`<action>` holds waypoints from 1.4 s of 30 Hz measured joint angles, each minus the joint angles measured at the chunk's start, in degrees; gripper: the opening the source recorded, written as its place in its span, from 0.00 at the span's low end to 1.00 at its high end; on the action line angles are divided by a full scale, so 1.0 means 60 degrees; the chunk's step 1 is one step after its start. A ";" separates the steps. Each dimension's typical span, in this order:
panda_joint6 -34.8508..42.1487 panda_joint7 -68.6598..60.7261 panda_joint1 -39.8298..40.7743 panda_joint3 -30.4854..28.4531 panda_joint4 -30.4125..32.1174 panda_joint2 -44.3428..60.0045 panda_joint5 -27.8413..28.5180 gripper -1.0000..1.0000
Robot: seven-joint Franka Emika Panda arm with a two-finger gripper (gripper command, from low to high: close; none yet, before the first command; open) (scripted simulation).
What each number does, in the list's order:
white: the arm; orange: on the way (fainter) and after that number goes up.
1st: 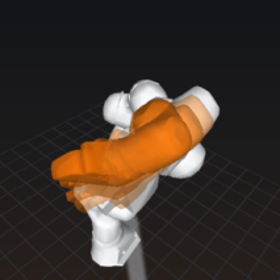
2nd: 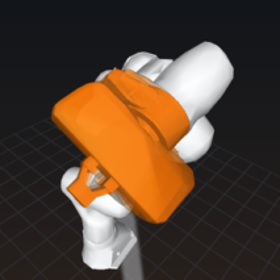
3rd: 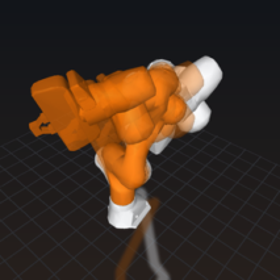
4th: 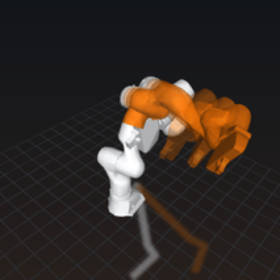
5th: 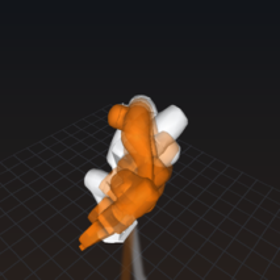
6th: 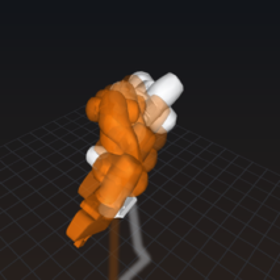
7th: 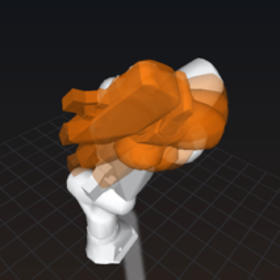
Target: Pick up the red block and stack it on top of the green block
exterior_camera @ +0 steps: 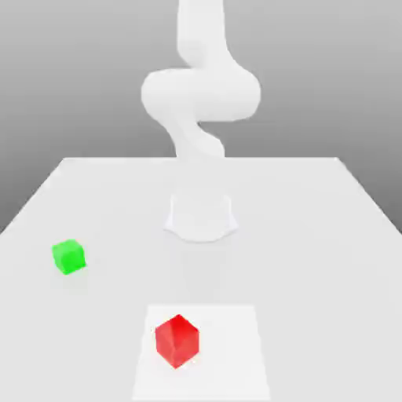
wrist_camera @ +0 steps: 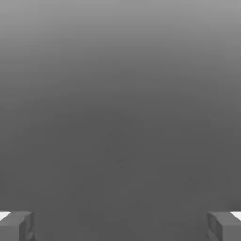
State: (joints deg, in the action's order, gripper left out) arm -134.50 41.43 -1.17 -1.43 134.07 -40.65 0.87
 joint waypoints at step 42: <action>-0.3835 -0.6821 0.0372 -0.1683 0.3496 0.7178 0.0010 0.00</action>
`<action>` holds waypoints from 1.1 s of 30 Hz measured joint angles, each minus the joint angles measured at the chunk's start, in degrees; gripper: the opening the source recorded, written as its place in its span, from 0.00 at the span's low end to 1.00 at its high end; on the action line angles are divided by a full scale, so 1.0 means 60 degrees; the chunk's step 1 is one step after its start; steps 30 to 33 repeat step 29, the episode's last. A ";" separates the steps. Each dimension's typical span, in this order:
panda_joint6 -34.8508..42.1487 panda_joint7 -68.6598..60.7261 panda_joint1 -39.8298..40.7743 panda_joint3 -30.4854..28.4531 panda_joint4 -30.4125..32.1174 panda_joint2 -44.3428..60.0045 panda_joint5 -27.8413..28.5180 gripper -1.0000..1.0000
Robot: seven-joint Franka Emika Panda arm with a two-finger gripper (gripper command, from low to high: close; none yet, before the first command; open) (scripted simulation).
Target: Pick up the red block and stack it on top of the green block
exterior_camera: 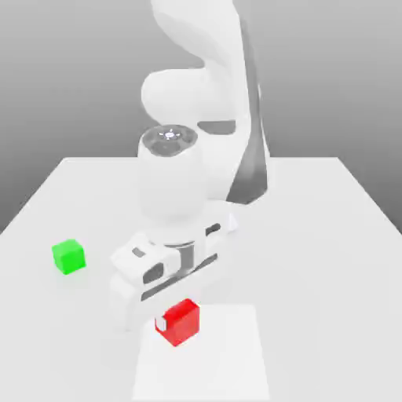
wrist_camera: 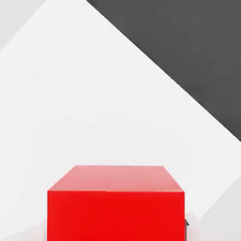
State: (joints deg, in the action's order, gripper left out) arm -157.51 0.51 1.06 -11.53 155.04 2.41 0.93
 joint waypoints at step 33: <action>-0.1849 0.3723 0.5181 -0.2687 0.2179 -0.0300 -0.0556 1.00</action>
